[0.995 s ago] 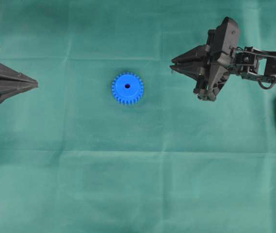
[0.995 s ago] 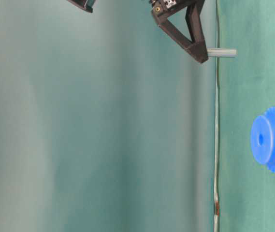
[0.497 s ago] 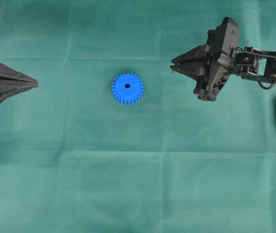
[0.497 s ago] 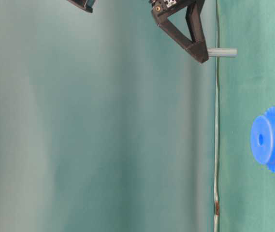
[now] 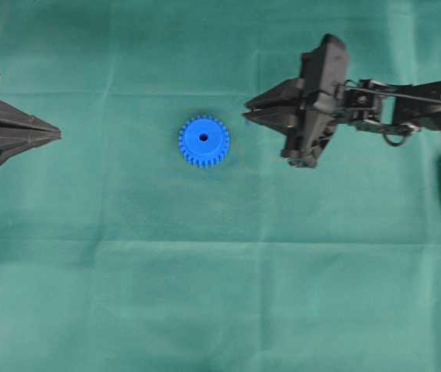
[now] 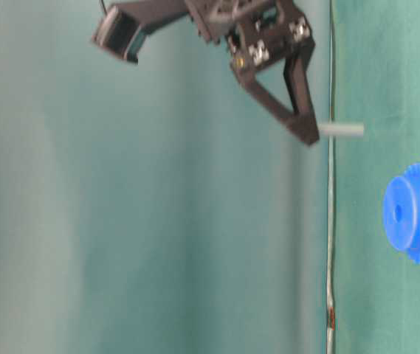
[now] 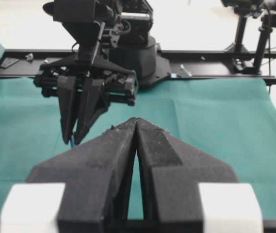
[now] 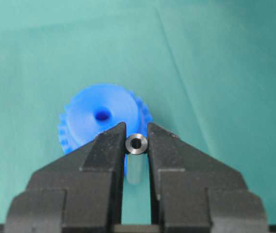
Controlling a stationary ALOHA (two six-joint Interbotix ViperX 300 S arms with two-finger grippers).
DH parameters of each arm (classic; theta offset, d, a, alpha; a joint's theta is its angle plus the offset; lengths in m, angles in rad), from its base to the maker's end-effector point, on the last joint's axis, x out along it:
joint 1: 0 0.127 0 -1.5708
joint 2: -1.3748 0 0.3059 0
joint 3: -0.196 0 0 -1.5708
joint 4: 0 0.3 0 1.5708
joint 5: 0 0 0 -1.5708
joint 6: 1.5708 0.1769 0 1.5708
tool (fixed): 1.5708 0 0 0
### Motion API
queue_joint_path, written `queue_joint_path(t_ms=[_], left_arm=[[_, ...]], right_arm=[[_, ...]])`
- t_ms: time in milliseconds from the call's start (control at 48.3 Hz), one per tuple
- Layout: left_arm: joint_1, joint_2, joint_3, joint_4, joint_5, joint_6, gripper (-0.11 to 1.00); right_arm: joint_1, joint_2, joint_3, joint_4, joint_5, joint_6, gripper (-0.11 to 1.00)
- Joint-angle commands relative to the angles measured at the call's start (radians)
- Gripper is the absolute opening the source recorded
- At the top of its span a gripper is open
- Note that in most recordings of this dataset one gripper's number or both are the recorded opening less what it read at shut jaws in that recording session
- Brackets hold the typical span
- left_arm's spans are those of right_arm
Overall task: Insert the shaft placed at a random location into the center hole of the medium gear at another random location.
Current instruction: 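Carry the held shaft left over the blue gear's center hole, then lower the shaft into the gear's center hole with the right gripper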
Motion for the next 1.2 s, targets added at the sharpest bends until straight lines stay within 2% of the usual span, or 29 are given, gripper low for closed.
queue_joint_path(t_ms=[0,394,1181], left_arm=[[0.003,0.005,-0.017,0.003,-0.002,-0.002,0.0],[0.003,0.005,-0.017,0.003,0.011,-0.003,0.0],[0.003,0.006,-0.018,0.003,0.021,-0.003,0.0]], right_arm=[[0.012,0.021,-0.069,0.0,-0.002,0.002,0.13],[0.051,0.153,-0.21,0.003,0.0,0.003,0.13],[0.048,0.17,-0.212,0.003,0.0,0.003,0.13]])
